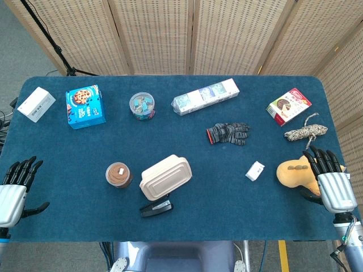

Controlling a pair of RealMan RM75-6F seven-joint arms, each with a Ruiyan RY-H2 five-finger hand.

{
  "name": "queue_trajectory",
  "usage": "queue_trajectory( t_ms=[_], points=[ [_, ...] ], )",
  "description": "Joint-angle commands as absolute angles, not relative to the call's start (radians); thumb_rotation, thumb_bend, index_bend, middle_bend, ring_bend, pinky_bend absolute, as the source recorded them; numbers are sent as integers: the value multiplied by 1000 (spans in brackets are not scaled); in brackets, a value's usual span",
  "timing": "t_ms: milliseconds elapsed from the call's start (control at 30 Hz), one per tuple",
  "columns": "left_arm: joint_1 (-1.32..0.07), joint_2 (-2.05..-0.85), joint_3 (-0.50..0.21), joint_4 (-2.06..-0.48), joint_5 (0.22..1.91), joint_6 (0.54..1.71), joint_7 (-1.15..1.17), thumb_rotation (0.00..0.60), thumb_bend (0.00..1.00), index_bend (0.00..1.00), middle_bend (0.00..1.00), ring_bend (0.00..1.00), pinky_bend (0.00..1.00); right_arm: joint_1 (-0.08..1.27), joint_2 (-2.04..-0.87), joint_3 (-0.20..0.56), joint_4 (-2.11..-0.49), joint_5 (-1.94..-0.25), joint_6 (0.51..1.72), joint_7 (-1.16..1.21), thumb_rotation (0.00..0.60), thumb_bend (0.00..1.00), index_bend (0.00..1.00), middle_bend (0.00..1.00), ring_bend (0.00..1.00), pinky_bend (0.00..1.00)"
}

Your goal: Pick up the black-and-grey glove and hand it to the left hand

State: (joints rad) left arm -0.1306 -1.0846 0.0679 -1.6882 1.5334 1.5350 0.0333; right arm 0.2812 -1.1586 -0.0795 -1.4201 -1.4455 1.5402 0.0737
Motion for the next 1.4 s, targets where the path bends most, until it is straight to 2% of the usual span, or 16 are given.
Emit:
queue_trajectory(
  t_ms=[33, 333, 533, 800, 1067, 1400],
  points=[
    [-125, -1076, 62, -1681, 1540, 1537, -2, 600, 0, 0, 0, 0, 0, 268, -1148, -53, -1420, -1429, 1509, 107, 600, 0, 0, 0, 0, 0],
    [-130, -1061, 60, -1677, 1561, 1500, -61, 600, 0, 0, 0, 0, 0, 258, -1147, -20, -1400, -1446, 1477, 109, 600, 0, 0, 0, 0, 0],
    [-134, -1058, 47, -1694, 1563, 1491, -31, 600, 0, 0, 0, 0, 0, 309, -1130, 16, -1405, -1452, 1390, 93, 600, 0, 0, 0, 0, 0],
    [-149, -1048, 21, -1742, 1550, 1467, 18, 600, 0, 0, 0, 0, 0, 498, -1139, 108, -1398, -1412, 1113, 150, 600, 0, 0, 0, 0, 0],
    [-144, -1039, 18, -1755, 1544, 1458, 15, 600, 0, 0, 0, 0, 0, 697, -1280, 188, -1246, -1279, 791, 180, 600, 0, 0, 0, 0, 0],
    [-145, -1032, 20, -1761, 1543, 1435, -3, 600, 0, 0, 0, 0, 0, 842, -1461, 240, -1041, -1169, 613, 155, 600, 0, 0, 0, 0, 0]
  ],
)
